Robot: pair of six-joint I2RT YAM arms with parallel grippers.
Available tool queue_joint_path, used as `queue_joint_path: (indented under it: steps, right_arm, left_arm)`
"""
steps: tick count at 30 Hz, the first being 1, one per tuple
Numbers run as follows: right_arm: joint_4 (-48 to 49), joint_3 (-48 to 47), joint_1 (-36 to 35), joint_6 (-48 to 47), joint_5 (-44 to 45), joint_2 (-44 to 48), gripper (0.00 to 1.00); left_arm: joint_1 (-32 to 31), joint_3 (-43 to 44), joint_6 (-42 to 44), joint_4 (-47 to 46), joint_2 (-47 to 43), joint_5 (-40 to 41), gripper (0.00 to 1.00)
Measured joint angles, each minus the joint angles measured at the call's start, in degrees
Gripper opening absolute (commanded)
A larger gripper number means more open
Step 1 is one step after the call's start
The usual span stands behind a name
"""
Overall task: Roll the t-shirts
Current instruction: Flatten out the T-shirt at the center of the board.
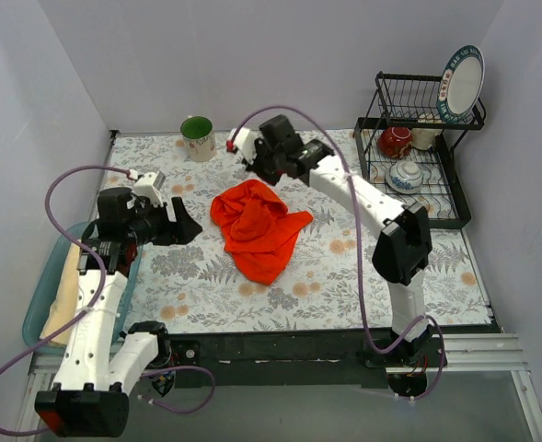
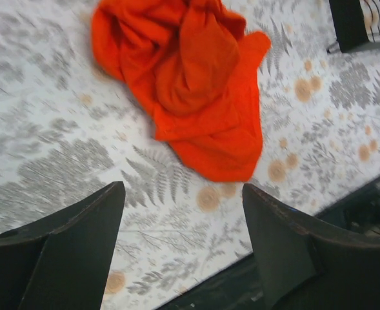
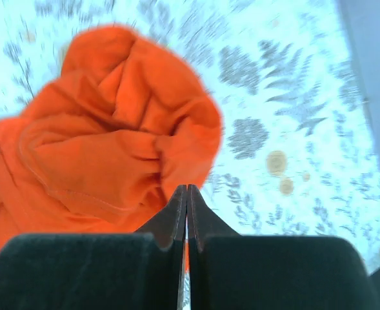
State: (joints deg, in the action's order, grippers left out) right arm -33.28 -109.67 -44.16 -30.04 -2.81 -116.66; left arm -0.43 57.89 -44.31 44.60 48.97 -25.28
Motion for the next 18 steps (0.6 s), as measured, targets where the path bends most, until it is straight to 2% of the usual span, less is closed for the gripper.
queue_joint_path:
  steps: [3,4,5,8,11,18]
  right_arm:
    - [-2.1,-4.8,3.0,2.1,-3.6,3.8,0.04]
    - [-2.2,-5.2,3.7,2.4,-4.3,5.3,0.15]
    - [-2.9,-5.3,4.3,2.6,-5.1,7.2,0.36]
    - [-3.8,-1.9,4.7,2.6,-7.3,12.4,0.51]
    - [-5.6,2.6,3.9,0.8,-9.0,12.7,0.53]
    - [-10.1,3.3,3.2,-1.9,-9.6,-3.7,0.54]
  left_arm:
    - [-0.1,-5.4,-4.0,-1.2,3.2,-4.9,0.71]
    - [-0.2,-5.9,-5.1,-1.7,4.9,-5.6,0.72]
    - [-0.4,-6.3,-6.5,-2.5,7.2,-5.9,0.73]
    - [-0.5,-7.9,-10.1,-5.7,12.7,-6.0,0.75]
    - [-0.5,-8.9,-12.5,-6.8,15.0,-5.6,0.78]
    - [-0.2,-9.2,-14.9,-8.3,13.1,-5.4,0.79]
